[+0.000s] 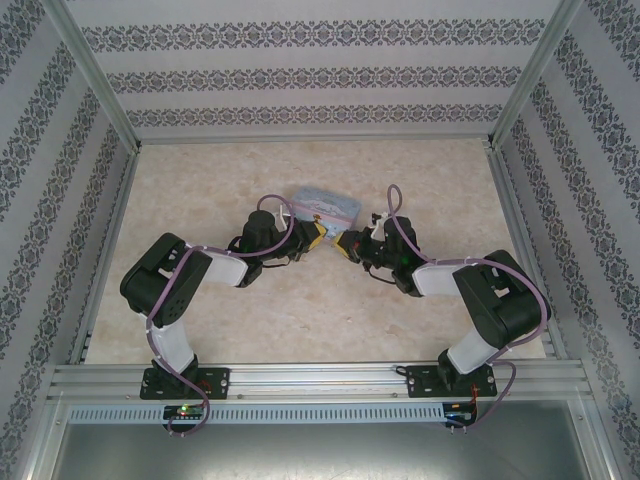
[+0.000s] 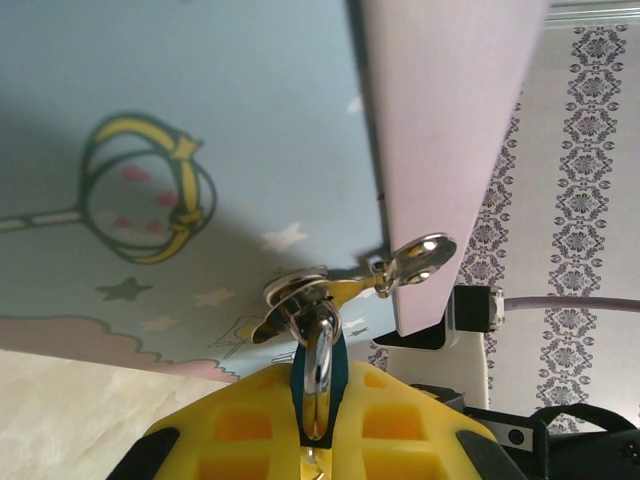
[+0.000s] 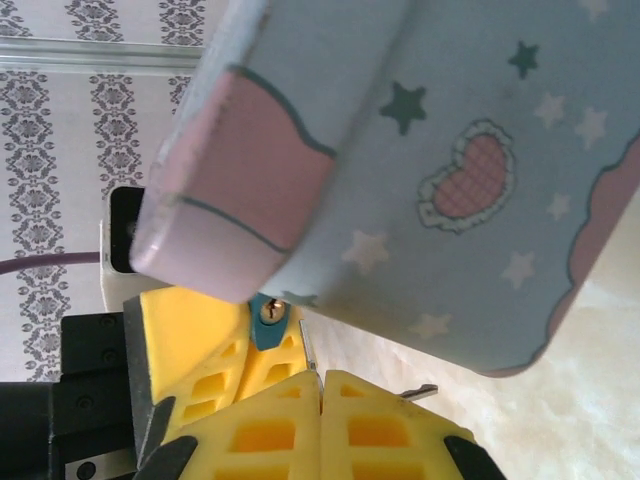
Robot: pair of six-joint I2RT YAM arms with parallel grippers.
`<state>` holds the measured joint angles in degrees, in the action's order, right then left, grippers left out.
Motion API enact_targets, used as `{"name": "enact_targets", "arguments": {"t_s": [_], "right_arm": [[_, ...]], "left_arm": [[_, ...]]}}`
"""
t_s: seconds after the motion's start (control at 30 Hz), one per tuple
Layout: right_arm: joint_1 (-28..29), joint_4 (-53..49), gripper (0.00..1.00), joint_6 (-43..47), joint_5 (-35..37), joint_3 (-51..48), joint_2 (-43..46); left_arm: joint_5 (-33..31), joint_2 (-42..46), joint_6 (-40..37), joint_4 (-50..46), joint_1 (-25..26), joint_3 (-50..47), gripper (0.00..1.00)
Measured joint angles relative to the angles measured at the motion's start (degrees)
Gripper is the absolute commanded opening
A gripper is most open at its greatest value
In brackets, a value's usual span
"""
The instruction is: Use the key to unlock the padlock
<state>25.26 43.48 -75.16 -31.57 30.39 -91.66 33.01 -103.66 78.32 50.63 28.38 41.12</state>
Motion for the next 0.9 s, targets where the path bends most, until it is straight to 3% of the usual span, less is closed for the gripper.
{"name": "enact_targets", "arguments": {"t_s": [0.9], "right_arm": [[0.0, 0.5, 0.00, -1.3, -0.8, 2.5, -2.3]], "left_arm": [[-0.4, 0.0, 0.0, 0.8, -0.2, -0.3, 0.00]]}}
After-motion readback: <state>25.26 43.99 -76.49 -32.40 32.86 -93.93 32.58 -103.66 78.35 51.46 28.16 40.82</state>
